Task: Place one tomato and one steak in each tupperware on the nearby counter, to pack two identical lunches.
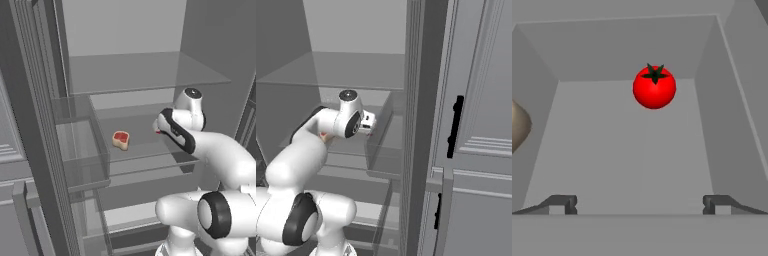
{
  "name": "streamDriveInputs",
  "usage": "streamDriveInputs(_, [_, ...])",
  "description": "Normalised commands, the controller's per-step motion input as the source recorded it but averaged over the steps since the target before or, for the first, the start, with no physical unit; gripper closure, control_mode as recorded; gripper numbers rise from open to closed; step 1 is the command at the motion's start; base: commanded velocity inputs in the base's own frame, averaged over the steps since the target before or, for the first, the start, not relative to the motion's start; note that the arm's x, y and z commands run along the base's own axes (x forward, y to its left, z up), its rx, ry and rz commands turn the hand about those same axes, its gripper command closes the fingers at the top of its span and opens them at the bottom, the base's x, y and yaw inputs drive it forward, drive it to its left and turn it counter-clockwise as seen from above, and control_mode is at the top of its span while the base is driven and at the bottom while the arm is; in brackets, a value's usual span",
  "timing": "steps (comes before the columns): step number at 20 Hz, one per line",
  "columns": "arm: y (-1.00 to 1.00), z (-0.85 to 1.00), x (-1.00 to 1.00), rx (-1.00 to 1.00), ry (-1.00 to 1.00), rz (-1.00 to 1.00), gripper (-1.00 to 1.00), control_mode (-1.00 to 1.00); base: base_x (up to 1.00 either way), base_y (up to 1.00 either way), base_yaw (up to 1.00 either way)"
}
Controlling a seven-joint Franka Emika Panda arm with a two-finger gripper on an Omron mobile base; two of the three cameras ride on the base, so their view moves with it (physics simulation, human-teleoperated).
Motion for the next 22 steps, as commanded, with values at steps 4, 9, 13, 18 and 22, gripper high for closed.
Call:
streamDriveInputs(4, [-0.1, -0.37, 0.31, 0.0, -0.02, 0.0, -1.0, -1.0, 0.0, 0.0, 0.0])
streamDriveInputs(9, [-0.13, -0.2, 0.22, 0.03, -0.07, 0.0, -1.0, -1.0, 0.0, 0.0, 0.0])
streamDriveInputs(13, [-0.02, 0.0, 0.4, 0.02, 0.0, 0.0, -1.0, -1.0, 0.0, 0.0, 0.0])
streamDriveInputs(18, [0.0, -0.1, 0.39, 0.0, 0.0, 0.0, -1.0, -1.0, 0.0, 0.0, 0.0])
streamDriveInputs(22, [0.0, -0.17, 0.4, 0.0, 0.0, 0.0, -1.0, -1.0, 0.0, 0.0, 0.0])
